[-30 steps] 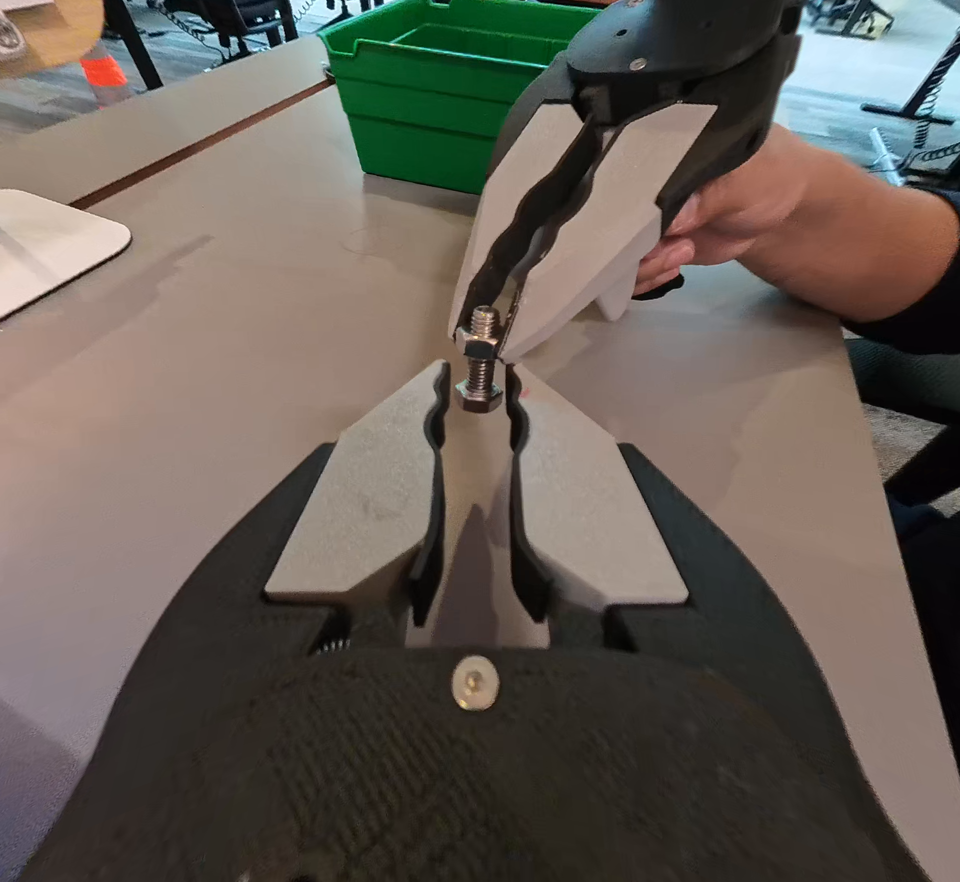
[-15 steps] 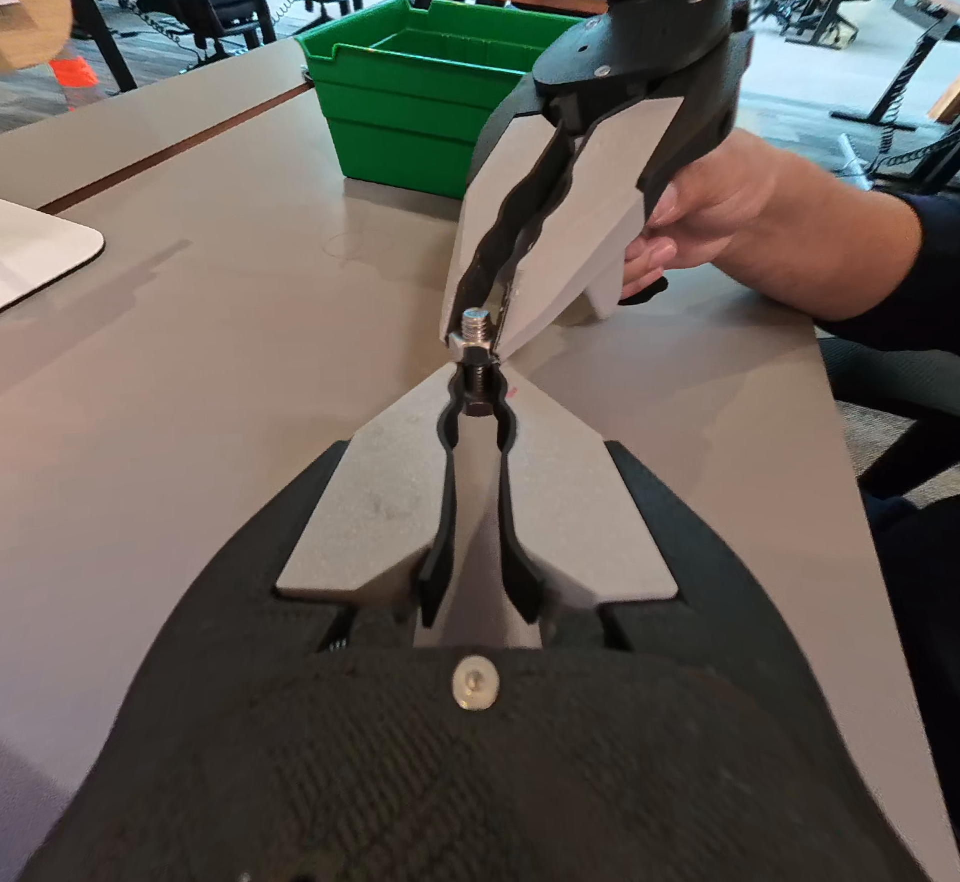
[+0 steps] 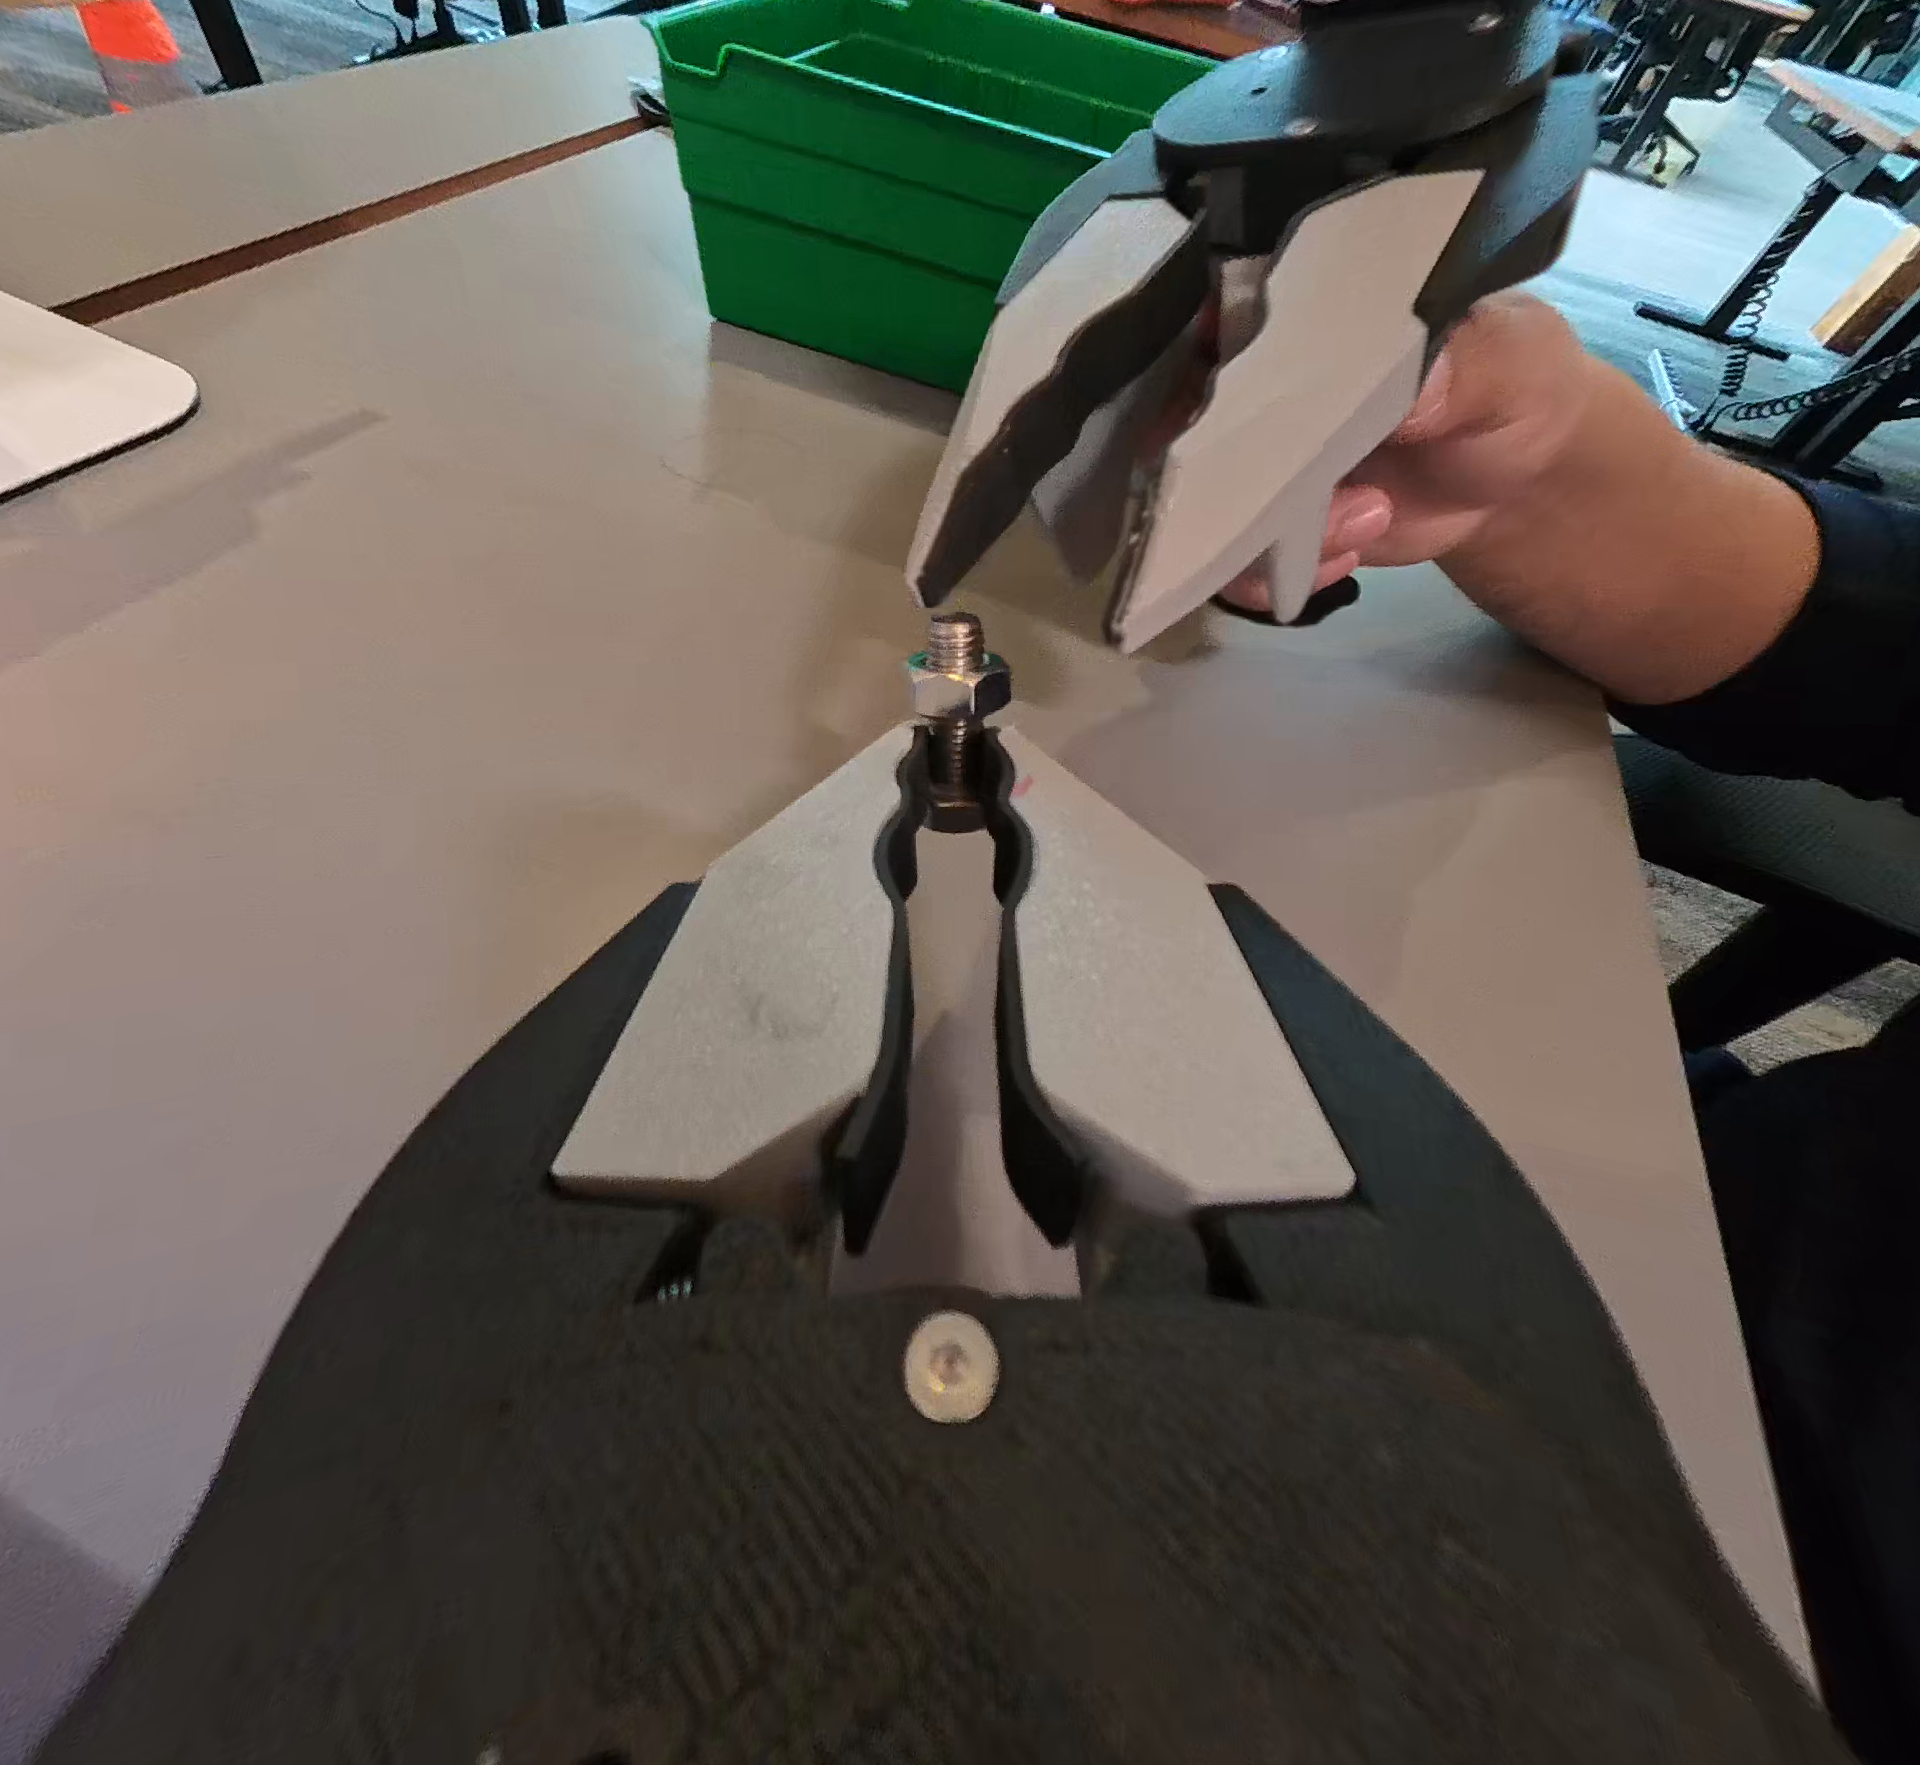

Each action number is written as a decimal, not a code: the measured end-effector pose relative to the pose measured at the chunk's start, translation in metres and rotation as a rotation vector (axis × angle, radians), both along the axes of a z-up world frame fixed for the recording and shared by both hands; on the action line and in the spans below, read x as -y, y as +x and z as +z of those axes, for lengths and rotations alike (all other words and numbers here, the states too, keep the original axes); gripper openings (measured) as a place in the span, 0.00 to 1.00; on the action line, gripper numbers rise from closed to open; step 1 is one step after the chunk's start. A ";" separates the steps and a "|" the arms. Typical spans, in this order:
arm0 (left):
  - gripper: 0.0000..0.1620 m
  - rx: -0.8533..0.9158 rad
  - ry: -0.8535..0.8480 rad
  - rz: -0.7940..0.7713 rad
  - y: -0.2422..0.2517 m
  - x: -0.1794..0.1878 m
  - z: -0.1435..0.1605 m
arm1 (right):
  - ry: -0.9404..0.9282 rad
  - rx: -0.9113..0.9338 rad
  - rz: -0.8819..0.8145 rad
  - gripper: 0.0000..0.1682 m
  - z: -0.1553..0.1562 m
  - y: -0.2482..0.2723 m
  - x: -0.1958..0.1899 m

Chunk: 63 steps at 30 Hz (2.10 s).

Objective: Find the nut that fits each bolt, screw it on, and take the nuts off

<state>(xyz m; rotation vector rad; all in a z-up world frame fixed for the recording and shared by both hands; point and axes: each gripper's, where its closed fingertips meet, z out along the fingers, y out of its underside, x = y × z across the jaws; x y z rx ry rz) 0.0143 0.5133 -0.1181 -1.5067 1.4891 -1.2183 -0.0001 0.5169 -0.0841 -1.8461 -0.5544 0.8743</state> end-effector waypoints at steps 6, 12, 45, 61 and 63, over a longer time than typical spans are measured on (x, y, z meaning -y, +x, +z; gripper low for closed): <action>0.04 0.037 -0.015 -0.019 0.000 0.004 0.008 | 0.018 0.084 -0.050 0.20 -0.009 0.003 -0.007; 0.04 0.061 -0.039 0.002 -0.004 -0.003 0.014 | 0.002 0.143 -0.156 0.16 -0.015 0.028 -0.015; 0.04 0.047 0.050 0.041 -0.002 -0.006 0.011 | -0.033 0.095 -0.139 0.20 -0.017 0.017 -0.014; 0.04 0.079 0.005 0.030 -0.003 -0.006 0.016 | 0.031 0.107 -0.201 0.18 -0.009 0.029 -0.019; 0.04 0.078 0.020 0.030 -0.003 -0.005 0.016 | 0.080 0.036 -0.124 0.18 0.006 0.015 -0.010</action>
